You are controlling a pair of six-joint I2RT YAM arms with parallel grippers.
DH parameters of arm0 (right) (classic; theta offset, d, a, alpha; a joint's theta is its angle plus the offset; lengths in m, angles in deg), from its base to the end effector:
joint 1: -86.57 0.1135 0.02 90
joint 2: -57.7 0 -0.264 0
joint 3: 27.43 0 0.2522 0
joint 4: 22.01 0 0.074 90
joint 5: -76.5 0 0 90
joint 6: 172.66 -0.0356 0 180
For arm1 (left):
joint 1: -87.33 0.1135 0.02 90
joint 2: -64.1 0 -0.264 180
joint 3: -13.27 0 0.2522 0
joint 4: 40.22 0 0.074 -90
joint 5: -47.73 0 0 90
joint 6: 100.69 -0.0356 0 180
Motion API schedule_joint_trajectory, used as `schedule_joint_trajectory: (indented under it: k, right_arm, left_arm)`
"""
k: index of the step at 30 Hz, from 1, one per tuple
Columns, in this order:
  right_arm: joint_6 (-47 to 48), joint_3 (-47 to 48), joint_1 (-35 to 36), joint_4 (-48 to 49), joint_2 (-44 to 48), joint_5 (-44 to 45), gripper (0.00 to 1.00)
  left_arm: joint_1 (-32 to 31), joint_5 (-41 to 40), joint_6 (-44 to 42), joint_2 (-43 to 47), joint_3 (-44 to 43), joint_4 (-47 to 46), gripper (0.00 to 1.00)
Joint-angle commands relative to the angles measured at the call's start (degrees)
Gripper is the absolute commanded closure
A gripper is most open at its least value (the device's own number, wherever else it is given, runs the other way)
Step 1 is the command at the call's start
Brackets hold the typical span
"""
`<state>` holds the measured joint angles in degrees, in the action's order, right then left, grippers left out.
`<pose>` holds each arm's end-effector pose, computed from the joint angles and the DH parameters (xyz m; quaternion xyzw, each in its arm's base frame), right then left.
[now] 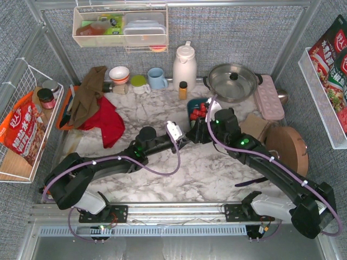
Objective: Mix the coffee capsules in the storage basket
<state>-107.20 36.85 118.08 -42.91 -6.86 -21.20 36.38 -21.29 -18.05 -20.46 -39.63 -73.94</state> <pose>0.2198 0.1403 0.3112 -0.0879 0.8193 0.3138 0.4717 0.1897 -0.2541 0.2478 0.4470 0.5324 -0.3801 0.6102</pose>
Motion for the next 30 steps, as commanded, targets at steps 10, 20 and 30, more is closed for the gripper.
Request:
schedule_joint_trajectory:
  k: [10,20,30]
  right_arm:
    - [1.13,-2.28,-1.02,6.08,-2.03,13.20,0.91]
    - [7.59,2.01,-8.32,16.00,-16.66,23.97,0.90]
    - [14.87,14.51,-10.76,34.04,-40.41,16.98,0.44]
  left_arm:
    - [-0.30,-11.94,2.52,1.49,2.83,-8.39,0.01]
    - [-0.35,-39.13,3.20,11.08,11.96,-10.08,0.01]
    - [-0.11,-62.03,3.01,25.56,19.99,-3.66,0.01]
